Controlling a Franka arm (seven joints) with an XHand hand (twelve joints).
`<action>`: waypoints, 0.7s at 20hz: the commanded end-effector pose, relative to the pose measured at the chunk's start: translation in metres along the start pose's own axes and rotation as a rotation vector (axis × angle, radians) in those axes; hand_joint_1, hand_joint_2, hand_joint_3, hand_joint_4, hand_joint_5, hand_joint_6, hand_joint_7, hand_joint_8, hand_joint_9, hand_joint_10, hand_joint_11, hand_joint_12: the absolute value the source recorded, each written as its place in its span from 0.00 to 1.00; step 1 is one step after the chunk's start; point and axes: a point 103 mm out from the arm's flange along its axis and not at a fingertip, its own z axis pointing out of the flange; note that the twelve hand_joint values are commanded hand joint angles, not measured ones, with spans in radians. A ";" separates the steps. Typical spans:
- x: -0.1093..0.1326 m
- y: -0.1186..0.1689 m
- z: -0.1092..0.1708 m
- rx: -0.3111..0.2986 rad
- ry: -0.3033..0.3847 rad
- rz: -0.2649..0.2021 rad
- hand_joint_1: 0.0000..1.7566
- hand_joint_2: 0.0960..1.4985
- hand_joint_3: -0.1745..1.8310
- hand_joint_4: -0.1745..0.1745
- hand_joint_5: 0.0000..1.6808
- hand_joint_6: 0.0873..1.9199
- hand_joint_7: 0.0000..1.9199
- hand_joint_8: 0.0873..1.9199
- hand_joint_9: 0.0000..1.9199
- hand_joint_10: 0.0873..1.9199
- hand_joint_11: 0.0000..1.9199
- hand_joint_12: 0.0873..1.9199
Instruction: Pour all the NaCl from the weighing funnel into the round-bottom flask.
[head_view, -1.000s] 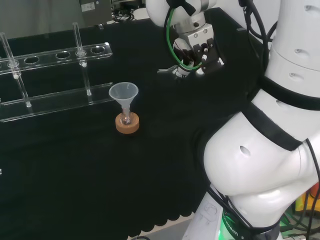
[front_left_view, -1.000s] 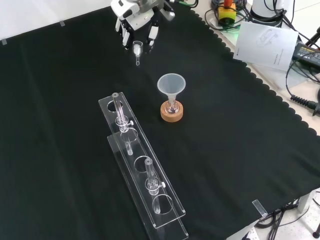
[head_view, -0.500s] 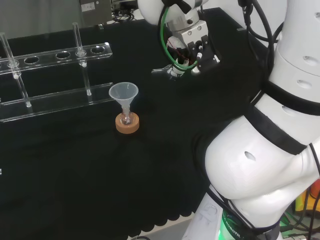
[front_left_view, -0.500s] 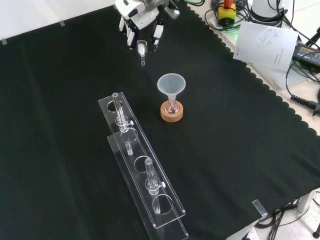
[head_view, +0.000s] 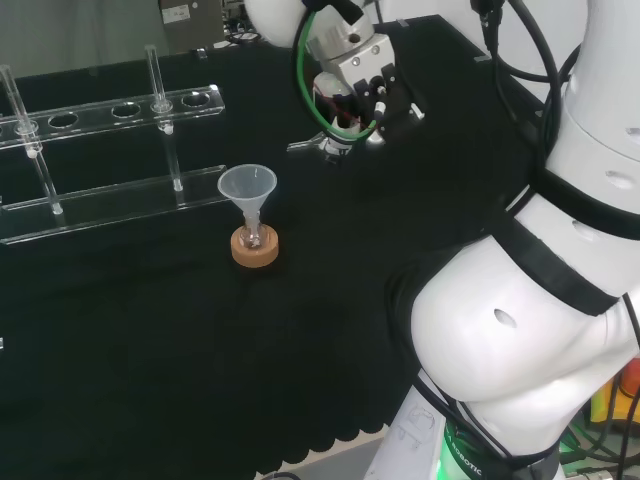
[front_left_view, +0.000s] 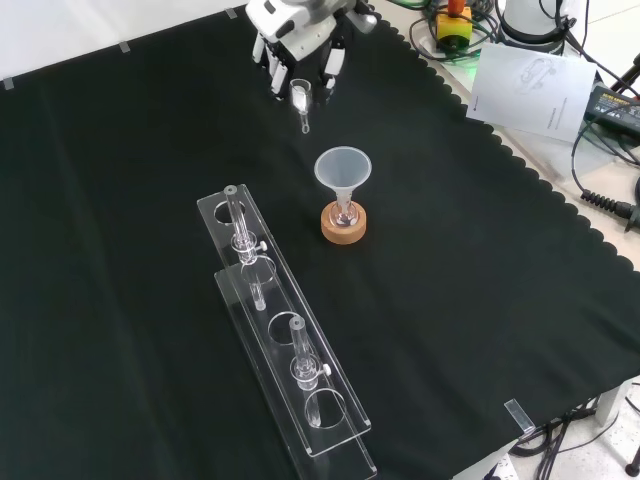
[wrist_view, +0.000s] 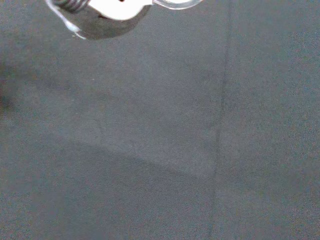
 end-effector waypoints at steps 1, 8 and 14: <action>0.019 -0.006 -0.015 0.010 -0.056 -0.020 0.61 0.59 0.20 1.00 0.69 0.36 0.68 0.16 0.73 0.07 0.47 0.52; 0.030 -0.010 -0.025 0.009 -0.083 -0.043 0.61 0.59 0.20 1.00 0.69 0.36 0.68 0.15 0.73 0.06 0.47 0.52; 0.041 -0.013 -0.028 0.035 -0.125 -0.047 0.61 0.59 0.20 1.00 0.69 0.36 0.68 0.15 0.73 0.06 0.47 0.52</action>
